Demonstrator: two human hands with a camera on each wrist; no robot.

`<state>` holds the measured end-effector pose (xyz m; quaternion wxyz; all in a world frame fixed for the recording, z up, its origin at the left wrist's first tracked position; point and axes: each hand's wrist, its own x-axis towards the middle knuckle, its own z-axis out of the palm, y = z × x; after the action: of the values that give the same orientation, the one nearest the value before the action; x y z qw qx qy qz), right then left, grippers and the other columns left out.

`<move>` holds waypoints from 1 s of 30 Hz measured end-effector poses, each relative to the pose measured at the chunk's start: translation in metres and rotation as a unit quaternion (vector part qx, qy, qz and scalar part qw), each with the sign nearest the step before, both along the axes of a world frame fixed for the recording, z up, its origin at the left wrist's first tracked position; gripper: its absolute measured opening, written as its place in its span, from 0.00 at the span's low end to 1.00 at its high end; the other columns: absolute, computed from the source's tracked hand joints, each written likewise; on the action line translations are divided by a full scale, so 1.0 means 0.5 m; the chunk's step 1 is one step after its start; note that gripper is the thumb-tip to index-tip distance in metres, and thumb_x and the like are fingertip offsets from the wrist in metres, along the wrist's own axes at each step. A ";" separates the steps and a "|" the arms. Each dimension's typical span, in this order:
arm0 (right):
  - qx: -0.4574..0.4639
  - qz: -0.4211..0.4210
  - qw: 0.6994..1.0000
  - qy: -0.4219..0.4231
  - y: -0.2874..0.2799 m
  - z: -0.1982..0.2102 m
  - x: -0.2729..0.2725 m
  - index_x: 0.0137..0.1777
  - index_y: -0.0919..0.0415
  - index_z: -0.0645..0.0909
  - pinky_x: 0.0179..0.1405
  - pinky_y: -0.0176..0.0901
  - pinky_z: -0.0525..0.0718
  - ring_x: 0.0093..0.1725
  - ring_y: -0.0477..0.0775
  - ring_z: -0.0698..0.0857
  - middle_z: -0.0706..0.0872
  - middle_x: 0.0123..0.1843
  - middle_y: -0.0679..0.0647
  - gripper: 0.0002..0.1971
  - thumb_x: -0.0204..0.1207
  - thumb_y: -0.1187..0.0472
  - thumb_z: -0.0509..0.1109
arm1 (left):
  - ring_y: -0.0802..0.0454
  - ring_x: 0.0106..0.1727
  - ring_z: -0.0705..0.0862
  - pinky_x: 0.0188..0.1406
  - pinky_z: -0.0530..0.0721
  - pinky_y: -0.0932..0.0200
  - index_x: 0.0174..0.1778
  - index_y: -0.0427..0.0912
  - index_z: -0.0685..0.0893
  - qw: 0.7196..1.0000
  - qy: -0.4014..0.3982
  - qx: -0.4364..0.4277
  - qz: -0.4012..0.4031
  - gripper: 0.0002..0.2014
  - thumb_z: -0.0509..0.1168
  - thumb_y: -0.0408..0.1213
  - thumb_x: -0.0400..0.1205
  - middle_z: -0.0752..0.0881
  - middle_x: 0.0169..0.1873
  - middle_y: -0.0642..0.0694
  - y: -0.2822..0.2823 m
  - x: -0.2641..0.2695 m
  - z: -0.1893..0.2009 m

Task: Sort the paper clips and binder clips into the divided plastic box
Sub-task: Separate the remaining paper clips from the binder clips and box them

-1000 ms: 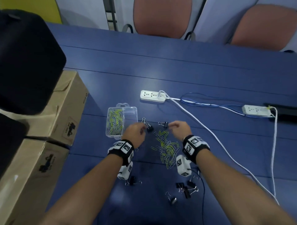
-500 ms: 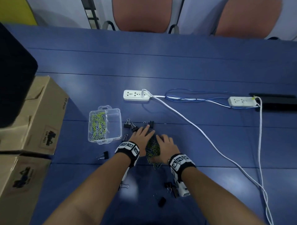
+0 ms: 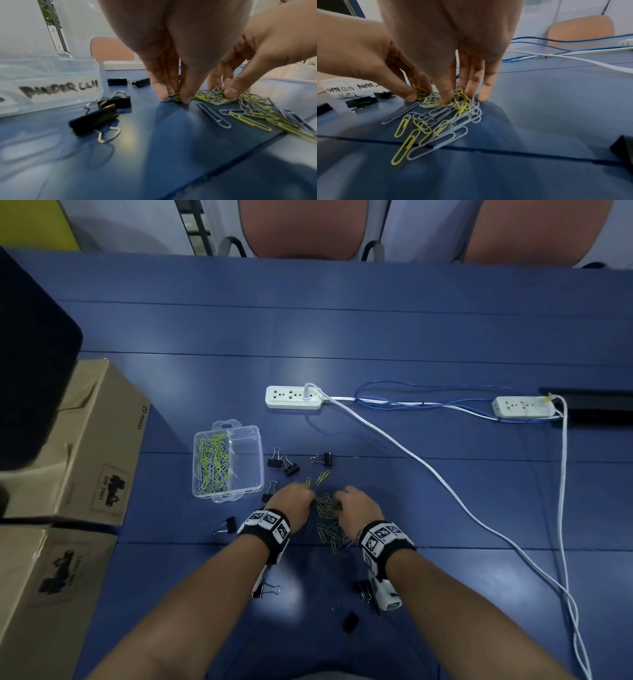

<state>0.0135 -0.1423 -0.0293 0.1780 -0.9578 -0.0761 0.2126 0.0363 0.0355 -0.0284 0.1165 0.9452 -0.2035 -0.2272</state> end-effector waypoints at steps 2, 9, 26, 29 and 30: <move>0.004 -0.004 1.000 0.003 -0.002 0.006 -0.001 0.56 0.59 0.81 0.47 0.48 0.79 0.56 0.59 0.81 0.80 0.57 0.56 0.10 0.77 0.67 0.64 | 0.39 0.51 0.84 0.51 0.83 0.45 0.45 0.38 0.86 1.000 -0.001 0.009 0.008 0.09 0.61 0.28 0.78 0.87 0.46 0.39 0.000 -0.005 0.001; 0.048 -0.042 0.998 0.023 -0.013 0.011 -0.004 0.44 0.60 0.82 0.48 0.48 0.83 0.49 0.58 0.83 0.85 0.49 0.56 0.07 0.74 0.71 0.65 | 0.38 0.46 0.86 0.46 0.85 0.48 0.44 0.40 0.88 0.997 0.003 -0.029 0.072 0.10 0.61 0.31 0.77 0.89 0.43 0.40 0.002 -0.021 0.009; 0.315 -0.264 0.911 0.016 -0.049 0.059 -0.019 0.37 0.56 0.84 0.36 0.45 0.88 0.33 0.52 0.86 0.88 0.34 0.56 0.09 0.71 0.72 0.76 | 0.56 0.38 0.88 0.45 0.87 0.61 0.46 0.45 0.93 0.897 -0.041 -0.250 0.363 0.06 0.73 0.33 0.77 0.92 0.36 0.48 0.104 -0.019 0.106; 0.358 -0.275 0.892 0.021 -0.030 0.081 -0.009 0.38 0.59 0.84 0.34 0.42 0.86 0.32 0.51 0.86 0.88 0.33 0.55 0.09 0.71 0.74 0.76 | 0.54 0.36 0.86 0.44 0.86 0.61 0.45 0.42 0.93 0.883 -0.064 -0.244 0.397 0.05 0.73 0.31 0.76 0.91 0.35 0.46 0.152 -0.001 0.130; 0.369 -0.277 0.887 0.022 -0.021 0.088 -0.004 0.38 0.59 0.83 0.34 0.41 0.85 0.32 0.51 0.86 0.88 0.33 0.55 0.09 0.71 0.74 0.76 | 0.53 0.37 0.86 0.44 0.86 0.60 0.45 0.41 0.93 0.877 -0.071 -0.245 0.408 0.05 0.73 0.31 0.75 0.91 0.35 0.45 0.170 0.005 0.138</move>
<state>0.0117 -0.1527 0.0147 0.5716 -0.8003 0.1230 0.1326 0.0386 0.1203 0.0404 0.4117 0.8993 0.1432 -0.0351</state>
